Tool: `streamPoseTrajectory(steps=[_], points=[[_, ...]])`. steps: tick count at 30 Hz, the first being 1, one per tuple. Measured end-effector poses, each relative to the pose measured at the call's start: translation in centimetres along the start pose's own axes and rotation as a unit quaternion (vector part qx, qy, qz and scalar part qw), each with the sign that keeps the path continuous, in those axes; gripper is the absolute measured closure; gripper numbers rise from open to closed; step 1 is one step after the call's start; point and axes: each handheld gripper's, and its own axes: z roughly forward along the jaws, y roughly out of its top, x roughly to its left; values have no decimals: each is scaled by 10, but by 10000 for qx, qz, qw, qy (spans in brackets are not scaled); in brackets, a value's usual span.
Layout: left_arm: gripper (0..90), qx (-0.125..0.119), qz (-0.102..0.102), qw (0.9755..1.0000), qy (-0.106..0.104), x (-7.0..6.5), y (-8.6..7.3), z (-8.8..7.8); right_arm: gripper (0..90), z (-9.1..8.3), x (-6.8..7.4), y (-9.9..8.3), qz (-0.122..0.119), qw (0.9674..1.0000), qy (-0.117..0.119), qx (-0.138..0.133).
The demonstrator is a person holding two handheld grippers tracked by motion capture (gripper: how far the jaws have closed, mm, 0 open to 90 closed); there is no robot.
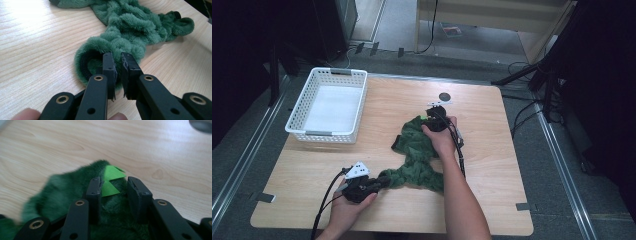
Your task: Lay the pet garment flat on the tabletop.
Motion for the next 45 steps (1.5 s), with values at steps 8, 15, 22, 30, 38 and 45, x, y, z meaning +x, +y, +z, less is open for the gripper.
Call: streamPoseTrajectory(steps=[8,15,22,30,38,45], points=[[830,1,-1,10000,-19,0,0,0,585,10,-11,2,-91,9990,-434,-39],[698,-184,-156,9997,-73,4,0,-2,521,-16,-23,-7,305,9984,-54,-483],[521,-650,-244,9971,321,6,8,-12,518,-64,-27,-32,68,9974,266,-669],[514,-895,-424,9928,678,26,54,-6,550,-92,-24,-69,-76,9972,504,-553],[515,-404,-554,9924,1020,45,95,44,569,-87,-21,-80,208,9957,789,-436],[738,112,-584,9921,1102,54,100,78,795,-72,-16,-86,152,9972,718,-110]])
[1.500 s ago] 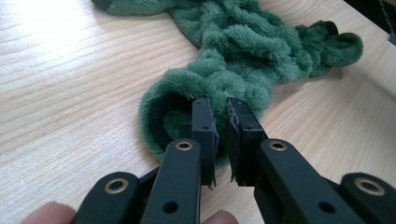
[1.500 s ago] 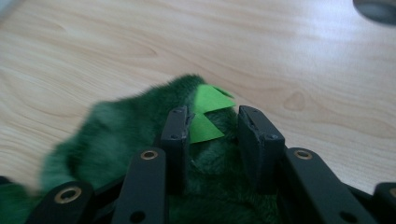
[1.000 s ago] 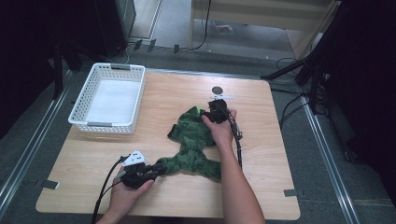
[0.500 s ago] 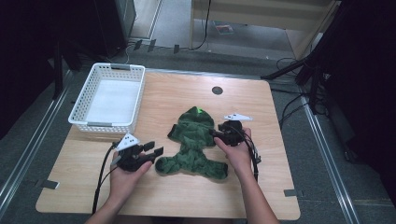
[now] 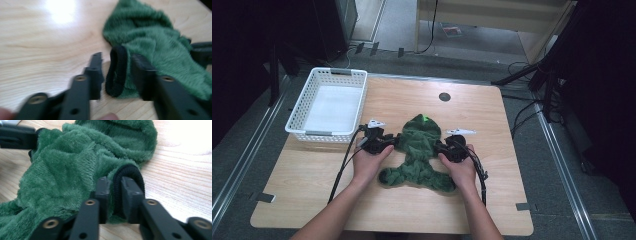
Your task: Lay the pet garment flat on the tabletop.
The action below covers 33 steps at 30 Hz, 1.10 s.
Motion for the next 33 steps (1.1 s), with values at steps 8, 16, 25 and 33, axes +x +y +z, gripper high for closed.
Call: streamPoseTrajectory(steps=[8,16,25,33], points=[[875,180,231,9995,73,-2,-2,0,831,-9,-8,-4,25,9994,-334,-68],[621,-183,-51,9998,-58,1,-3,-14,650,-29,-11,-2,123,9990,-65,-430],[547,-383,77,9975,-587,-3,-24,-55,640,-60,-13,-21,118,9979,42,-640],[545,-332,229,9957,-832,-14,-68,-79,585,-82,-1,-62,-35,9990,25,-445]])
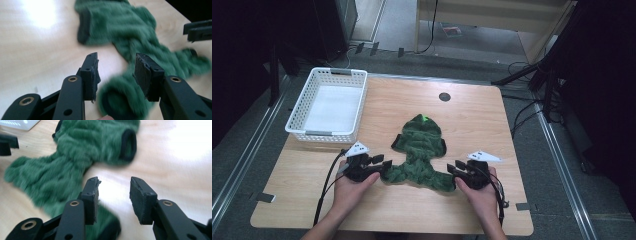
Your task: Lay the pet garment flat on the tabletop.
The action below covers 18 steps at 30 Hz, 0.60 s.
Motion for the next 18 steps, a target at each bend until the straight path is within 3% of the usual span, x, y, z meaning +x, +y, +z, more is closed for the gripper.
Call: streamPoseTrajectory(steps=[6,10,15,18], points=[[546,211,387,9990,9,-11,-21,3,531,-17,7,-33,299,9995,109,51],[688,311,499,9983,-33,-15,-27,5,539,-15,18,-46,203,9995,114,204],[836,379,371,9984,-208,-11,-27,2,781,-6,23,-44,-32,9997,-81,246],[875,307,251,9985,-368,-7,-25,-4,821,-11,21,-39,-25,9997,-261,-5]])
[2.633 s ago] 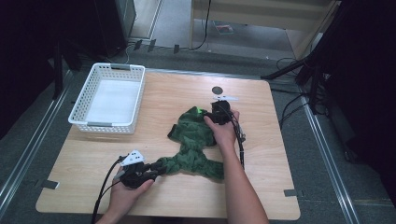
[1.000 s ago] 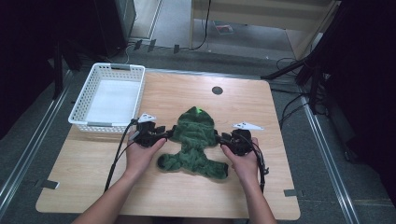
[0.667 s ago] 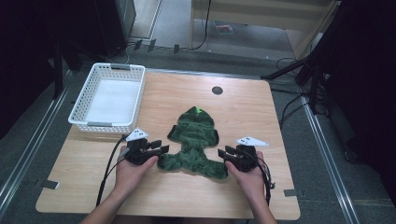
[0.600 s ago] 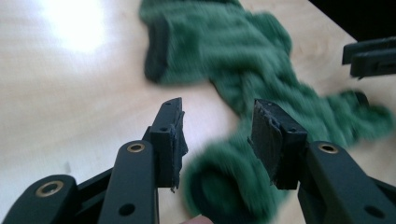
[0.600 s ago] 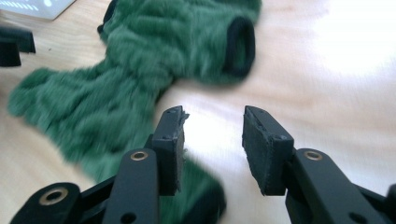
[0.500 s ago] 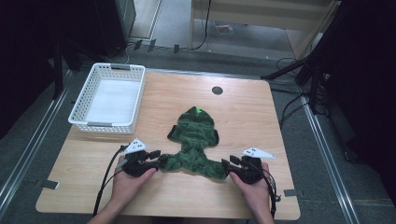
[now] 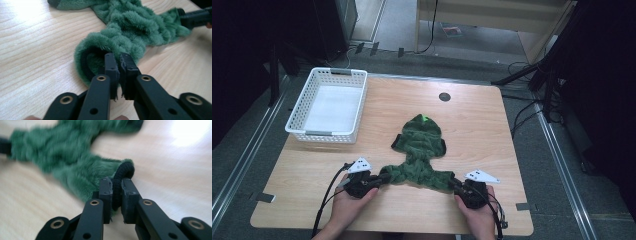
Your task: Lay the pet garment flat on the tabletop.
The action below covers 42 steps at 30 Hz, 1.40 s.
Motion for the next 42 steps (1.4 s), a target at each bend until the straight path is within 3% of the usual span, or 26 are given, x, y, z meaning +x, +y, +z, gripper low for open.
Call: streamPoseTrajectory(steps=[2,4,6,9,11,13,15,19,21,27,33,36,42], points=[[882,-150,-156,9993,-309,3,1,-5,824,-9,-1,5,-38,9994,-145,-307],[882,-133,-145,9989,-423,3,2,-5,825,-13,-2,7,-66,9985,-249,-487],[880,24,-87,9989,-451,2,1,-1,825,-15,-4,7,-5,9983,-301,-496],[868,152,-34,9987,-495,-1,-3,4,823,-13,-7,3,45,9989,-361,-295],[815,90,27,9994,-337,-3,-2,2,802,-12,-7,0,4,9988,-429,-227],[665,-106,-40,9999,-62,-2,1,-4,734,-15,-7,-1,50,9987,-445,-260],[619,-259,-175,9995,-12,2,3,-10,681,-19,-10,0,129,9980,-483,-394],[604,-239,-188,9995,38,2,1,-10,649,-25,-13,1,248,9973,-394,-565],[609,-170,-138,9998,45,0,-2,-6,639,-25,-12,-1,210,9979,-327,-519],[742,20,149,9993,348,-7,-6,2,646,-14,-8,-4,187,9992,-149,-327],[888,221,231,9990,308,-8,-7,6,747,-9,-10,-7,179,9995,-132,-220],[900,258,192,9987,406,-8,-8,7,785,-10,-12,-7,154,9995,-163,-233],[900,281,278,9984,405,-10,-8,7,803,-11,-13,-7,77,9994,-239,-242]])
